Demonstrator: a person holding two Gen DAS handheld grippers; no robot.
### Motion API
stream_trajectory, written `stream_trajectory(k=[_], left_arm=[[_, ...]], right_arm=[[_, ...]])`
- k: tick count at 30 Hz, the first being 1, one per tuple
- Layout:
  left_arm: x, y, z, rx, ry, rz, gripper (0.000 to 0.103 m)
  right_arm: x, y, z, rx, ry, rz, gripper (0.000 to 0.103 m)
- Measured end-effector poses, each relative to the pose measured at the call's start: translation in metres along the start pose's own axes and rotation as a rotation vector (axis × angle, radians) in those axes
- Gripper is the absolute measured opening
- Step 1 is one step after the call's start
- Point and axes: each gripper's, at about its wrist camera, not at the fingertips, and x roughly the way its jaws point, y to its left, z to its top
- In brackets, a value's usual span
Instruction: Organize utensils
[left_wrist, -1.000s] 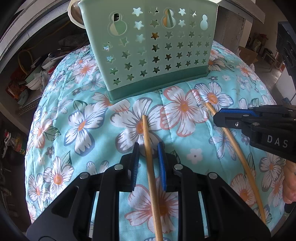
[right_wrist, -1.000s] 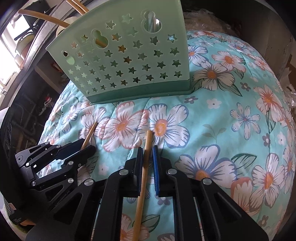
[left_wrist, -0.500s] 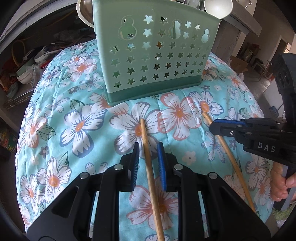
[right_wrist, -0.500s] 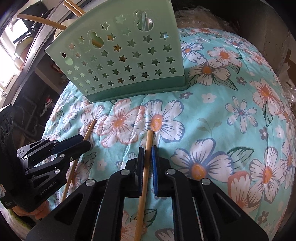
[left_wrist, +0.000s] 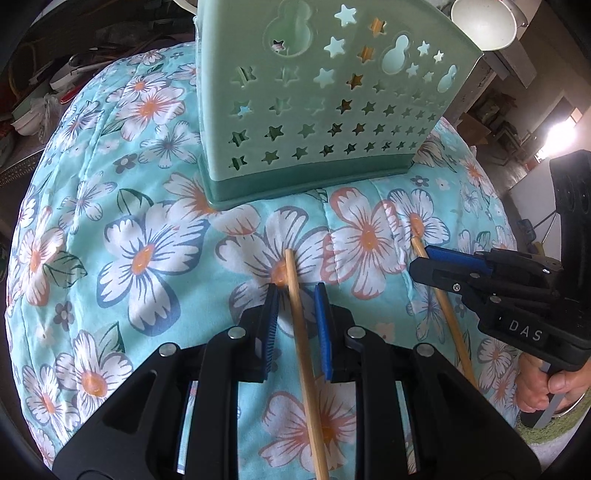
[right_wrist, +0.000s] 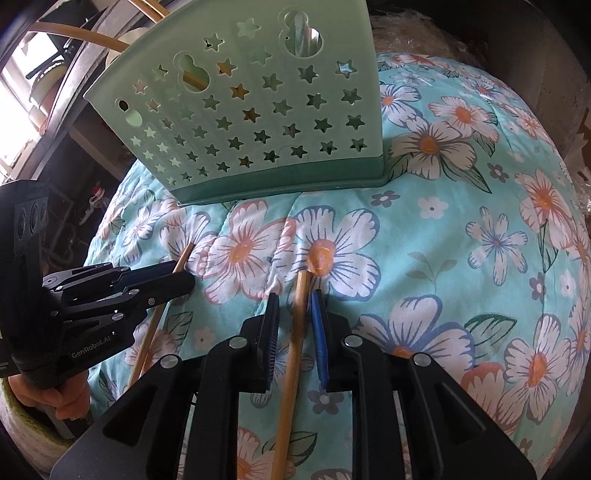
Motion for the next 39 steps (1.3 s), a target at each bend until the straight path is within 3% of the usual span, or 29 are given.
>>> stream_trajectory(k=[4,11,20,29,39], left_arm=[[0.003,-0.008,0.003,0.011,-0.011,0.051,0.007],[-0.014,-0.009,0.006,-0.025,-0.043,0.015,0.005],[-0.1,-0.015,0.022,-0.027,-0.218,-0.096,0.005],[-0.183,-0.034,0.035,0.014,-0.417,-0.168,0.005],[-0.26,-0.046,0.06,0.046,-0.613,-0.223,0.005]], right_arm=[[0.002,0.0,0.0,0.017,-0.018,0.005,0.012],[-0.022,-0.011,-0.002,0.065,-0.08,0.048,0.007],[-0.094,-0.014,0.003,0.095,-0.238,0.163,0.007],[-0.16,-0.01,0.0,0.065,-0.396,0.179,0.007],[-0.19,-0.017,-0.004,0.071,-0.476,0.192,0.007]])
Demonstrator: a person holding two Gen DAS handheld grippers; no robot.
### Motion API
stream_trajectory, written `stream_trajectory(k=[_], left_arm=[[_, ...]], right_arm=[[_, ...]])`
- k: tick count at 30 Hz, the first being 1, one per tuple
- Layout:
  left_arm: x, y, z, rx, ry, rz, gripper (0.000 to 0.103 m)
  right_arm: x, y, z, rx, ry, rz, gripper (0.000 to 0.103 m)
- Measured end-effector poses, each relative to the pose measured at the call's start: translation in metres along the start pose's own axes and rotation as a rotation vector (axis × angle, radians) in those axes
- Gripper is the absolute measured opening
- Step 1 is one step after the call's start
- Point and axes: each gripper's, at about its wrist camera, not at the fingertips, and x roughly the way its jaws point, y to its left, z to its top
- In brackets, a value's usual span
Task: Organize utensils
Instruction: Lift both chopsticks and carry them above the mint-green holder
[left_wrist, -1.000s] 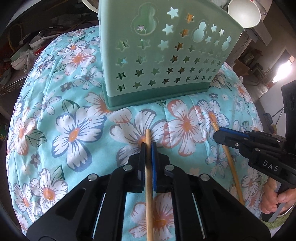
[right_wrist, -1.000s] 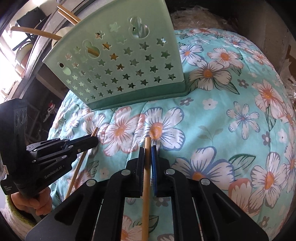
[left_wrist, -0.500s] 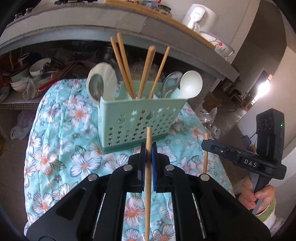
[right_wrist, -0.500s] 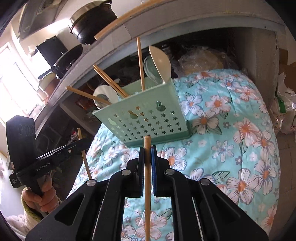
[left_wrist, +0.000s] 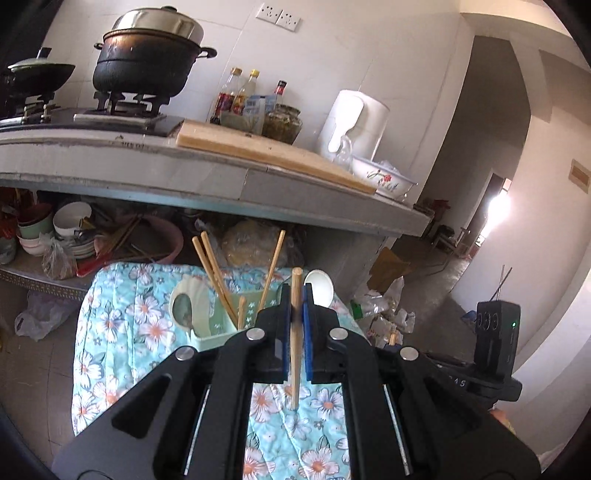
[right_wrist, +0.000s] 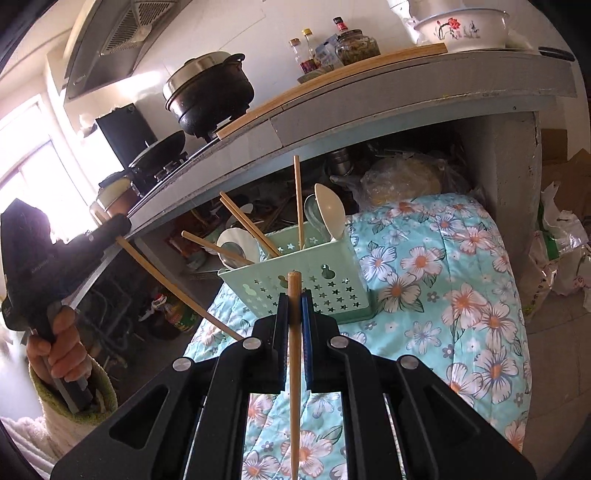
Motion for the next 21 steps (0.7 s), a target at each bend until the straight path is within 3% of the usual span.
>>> stream_trajectory(k=[5,12,21], left_arm=[[-0.016,-0.004,0.035,0.01,-0.12,-0.01,0.005],[-0.004,-0.001,0.069,0.022,-0.225,0.067,0.005],[0.058,0.033,0.068,-0.053,-0.182,0.116,0.005]], right_arm=[[-0.004,-0.005,0.001,0.011,-0.008,0.006,0.007],[0.001,-0.007,0.001,0.015,0.004,0.014,0.007],[0.011,-0.01,0.003,0.014,0.023,0.013,0.007]])
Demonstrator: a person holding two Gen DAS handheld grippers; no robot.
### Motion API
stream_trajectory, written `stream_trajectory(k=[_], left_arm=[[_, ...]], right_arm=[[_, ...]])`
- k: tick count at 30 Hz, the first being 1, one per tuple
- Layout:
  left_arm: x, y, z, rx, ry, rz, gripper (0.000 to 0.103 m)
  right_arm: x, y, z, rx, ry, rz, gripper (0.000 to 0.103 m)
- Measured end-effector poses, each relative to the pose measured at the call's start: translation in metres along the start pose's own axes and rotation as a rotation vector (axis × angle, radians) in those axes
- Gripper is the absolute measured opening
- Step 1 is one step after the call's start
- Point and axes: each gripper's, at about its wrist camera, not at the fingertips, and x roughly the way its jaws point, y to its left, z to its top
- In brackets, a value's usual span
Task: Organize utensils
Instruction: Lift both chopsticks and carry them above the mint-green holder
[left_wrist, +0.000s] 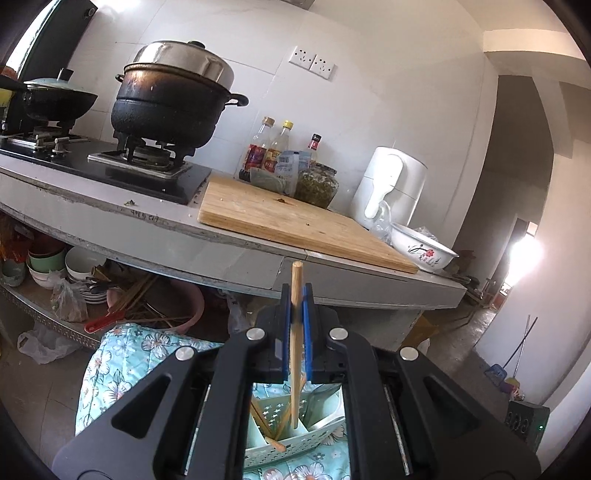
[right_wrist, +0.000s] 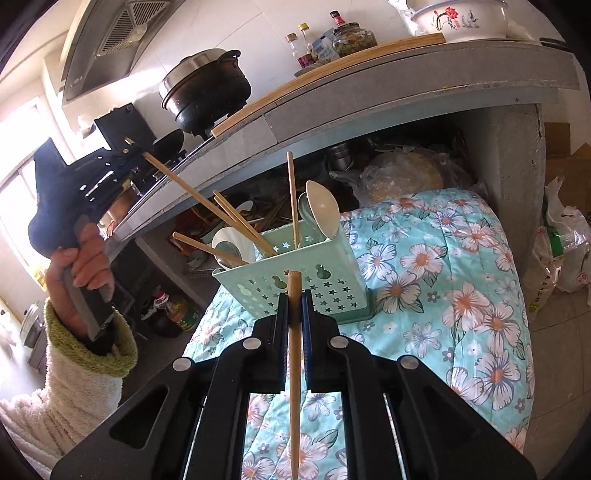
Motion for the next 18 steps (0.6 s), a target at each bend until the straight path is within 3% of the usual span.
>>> stream_trajectory(k=[9,16,18], left_arm=[[0.036,0.017,-0.032,-0.055,0.077,-0.013,0.005],[0.058,0.019,-0.062,-0.068,0.21,-0.06,0.006],[0.059,0.016,-0.067,-0.055,0.233,-0.068,0.016]], right_arm=[[0.011,-0.008,-0.002,0.021,0.03,-0.001,0.007],[0.013,-0.008,-0.002,0.019,0.036,-0.004,0.007],[0.013,-0.007,-0.002,0.016,0.037,-0.01,0.007]])
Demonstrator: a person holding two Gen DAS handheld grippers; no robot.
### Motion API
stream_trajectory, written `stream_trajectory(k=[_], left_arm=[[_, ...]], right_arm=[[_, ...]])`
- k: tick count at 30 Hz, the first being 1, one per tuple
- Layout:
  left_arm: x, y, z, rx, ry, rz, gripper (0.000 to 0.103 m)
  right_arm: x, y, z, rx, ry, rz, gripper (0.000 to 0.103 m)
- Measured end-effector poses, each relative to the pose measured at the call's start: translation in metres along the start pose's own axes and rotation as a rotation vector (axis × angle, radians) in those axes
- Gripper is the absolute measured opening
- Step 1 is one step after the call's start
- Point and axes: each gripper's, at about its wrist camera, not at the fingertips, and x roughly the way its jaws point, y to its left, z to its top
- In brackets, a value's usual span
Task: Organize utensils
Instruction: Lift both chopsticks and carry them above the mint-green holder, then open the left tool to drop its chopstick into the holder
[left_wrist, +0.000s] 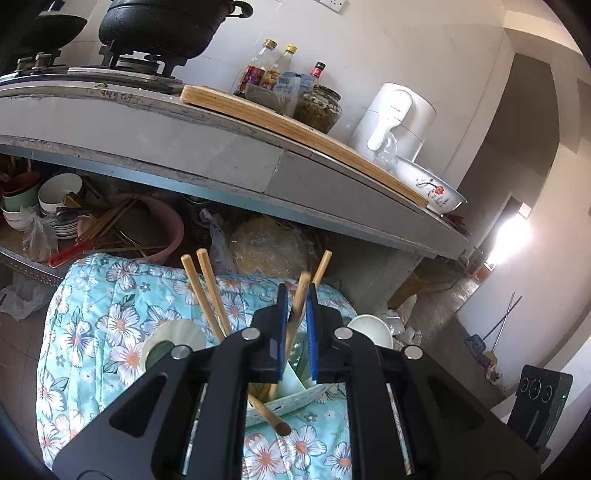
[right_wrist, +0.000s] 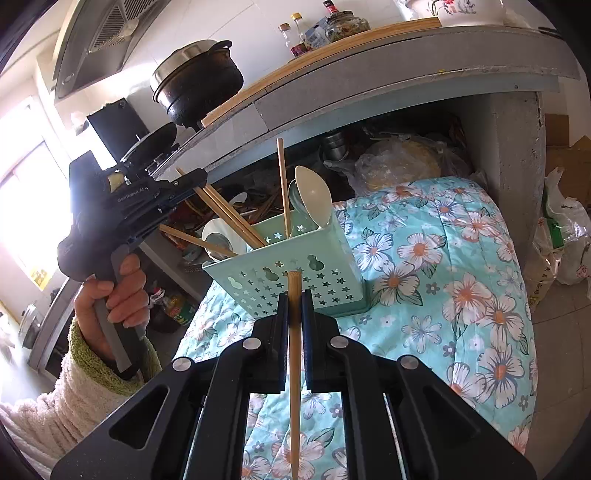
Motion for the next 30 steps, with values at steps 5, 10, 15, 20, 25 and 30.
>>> stream_trajectory(k=[5,10,15,20,25,30], left_arm=[[-0.014,-0.007,-0.004,0.034,-0.011,-0.003,0.042],[-0.04,-0.017,-0.007,0.076,-0.065,-0.006,0.054],[-0.077,-0.016,-0.019,0.088,-0.166,0.033,0.061],[-0.106,0.0,-0.039,0.061,-0.213,0.089,0.064],[-0.114,0.019,-0.07,0.043,-0.16,0.144,0.066],[-0.114,0.035,-0.1,0.047,-0.088,0.192,0.067]], right_arm=[[-0.005,0.003,0.001,-0.008,-0.013,-0.016,0.007],[-0.014,0.012,0.008,-0.03,-0.041,-0.023,0.007],[-0.026,0.027,0.026,-0.068,-0.096,-0.029,0.007],[-0.041,0.046,0.055,-0.11,-0.183,-0.025,0.007],[-0.053,0.064,0.096,-0.144,-0.288,0.001,0.007],[-0.055,0.085,0.136,-0.171,-0.367,0.023,0.007]])
